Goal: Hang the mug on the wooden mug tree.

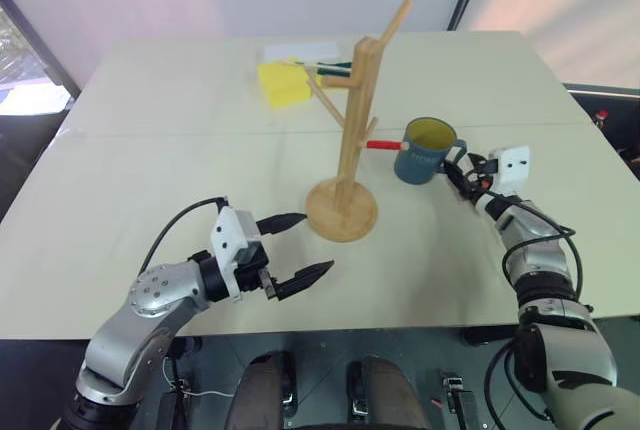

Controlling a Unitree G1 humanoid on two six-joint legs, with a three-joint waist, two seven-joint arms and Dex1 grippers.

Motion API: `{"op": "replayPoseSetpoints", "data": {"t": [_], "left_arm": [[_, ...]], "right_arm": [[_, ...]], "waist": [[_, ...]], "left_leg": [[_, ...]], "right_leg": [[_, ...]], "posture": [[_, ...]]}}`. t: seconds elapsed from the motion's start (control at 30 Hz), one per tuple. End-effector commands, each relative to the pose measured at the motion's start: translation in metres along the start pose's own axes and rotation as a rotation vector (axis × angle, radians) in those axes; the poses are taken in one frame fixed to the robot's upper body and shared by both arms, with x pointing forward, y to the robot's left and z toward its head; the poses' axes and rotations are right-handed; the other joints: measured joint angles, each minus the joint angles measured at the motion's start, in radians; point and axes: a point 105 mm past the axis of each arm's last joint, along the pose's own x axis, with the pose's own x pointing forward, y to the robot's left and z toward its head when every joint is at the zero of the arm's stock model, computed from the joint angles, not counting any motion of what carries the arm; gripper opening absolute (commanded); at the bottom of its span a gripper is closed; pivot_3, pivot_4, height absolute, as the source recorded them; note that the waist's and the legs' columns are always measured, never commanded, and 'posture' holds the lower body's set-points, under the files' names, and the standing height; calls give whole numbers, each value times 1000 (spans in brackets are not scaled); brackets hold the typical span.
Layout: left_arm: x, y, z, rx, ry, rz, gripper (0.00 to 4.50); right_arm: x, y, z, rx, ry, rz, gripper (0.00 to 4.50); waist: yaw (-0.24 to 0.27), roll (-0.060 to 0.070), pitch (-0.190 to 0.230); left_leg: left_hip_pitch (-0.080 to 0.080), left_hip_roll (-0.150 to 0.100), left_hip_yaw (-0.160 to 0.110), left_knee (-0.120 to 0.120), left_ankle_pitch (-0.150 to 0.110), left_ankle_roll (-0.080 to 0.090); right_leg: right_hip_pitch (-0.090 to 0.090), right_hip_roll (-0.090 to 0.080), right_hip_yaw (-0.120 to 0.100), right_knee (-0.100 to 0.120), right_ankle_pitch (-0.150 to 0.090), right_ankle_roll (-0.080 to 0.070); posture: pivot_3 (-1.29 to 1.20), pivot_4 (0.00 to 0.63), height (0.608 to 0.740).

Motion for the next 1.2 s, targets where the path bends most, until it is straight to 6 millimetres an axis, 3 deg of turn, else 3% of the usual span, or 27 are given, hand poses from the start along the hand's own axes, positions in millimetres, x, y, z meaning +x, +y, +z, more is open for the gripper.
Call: {"op": "replayPoseSetpoints", "data": {"t": [0.03, 0.07, 0.2, 0.27, 0.6, 0.87, 1.2], "left_arm": [[0, -2, 7, 34, -28, -1, 4500], [-1, -1, 7, 35, -27, 1, 4500], [-3, 0, 5, 36, -25, 12, 4500], [-5, 5, 5, 42, -23, 36, 4500], [-19, 35, 7, 83, -27, 103, 4500], [-18, 48, 21, 97, -51, 41, 4500], [-14, 41, 38, 109, -80, -8, 4500]], "right_arm": [[4, 1, 15, 0, -62, 17, 422], [4, 4, 15, 3, -67, 28, 42], [1, 11, 21, -24, -97, 73, 42], [-7, 16, 26, -138, -95, 125, 42], [-90, 55, 85, -550, -115, 487, 42], [-88, 84, 137, -727, -199, 544, 42], [-76, 109, 158, -820, -239, 650, 42]], "waist": [[1, 0, 0], [1, 0, 0], [0, 0, 0], [2, 0, 0], [2, 2, 1], [5, 2, 1], [4, 1, 2]], "left_leg": [[0, 0, 0, 0, 0, 0], [0, 0, 0, 0, 0, 0], [0, 0, 0, 0, 0, 0], [0, 0, 0, 0, 0, 0], [-1, 0, -1, 0, -4, 6], [1, 1, -1, 0, -2, 6], [-2, 1, -1, 0, -1, 5]], "right_leg": [[0, 0, 0, 0, 0, 0], [0, 0, 0, 0, 0, 0], [0, 0, 0, 0, 0, 0], [0, 0, 0, 0, 0, 0], [0, 0, 0, 0, 0, 0], [0, 0, 0, 0, 1, -2], [-2, 0, -1, -1, 1, -2]], "posture": [[0, 150, 730], [0, 150, 730], [0, 150, 730], [0, 150, 730], [0, 150, 730], [0, 150, 730], [0, 150, 730]]}}
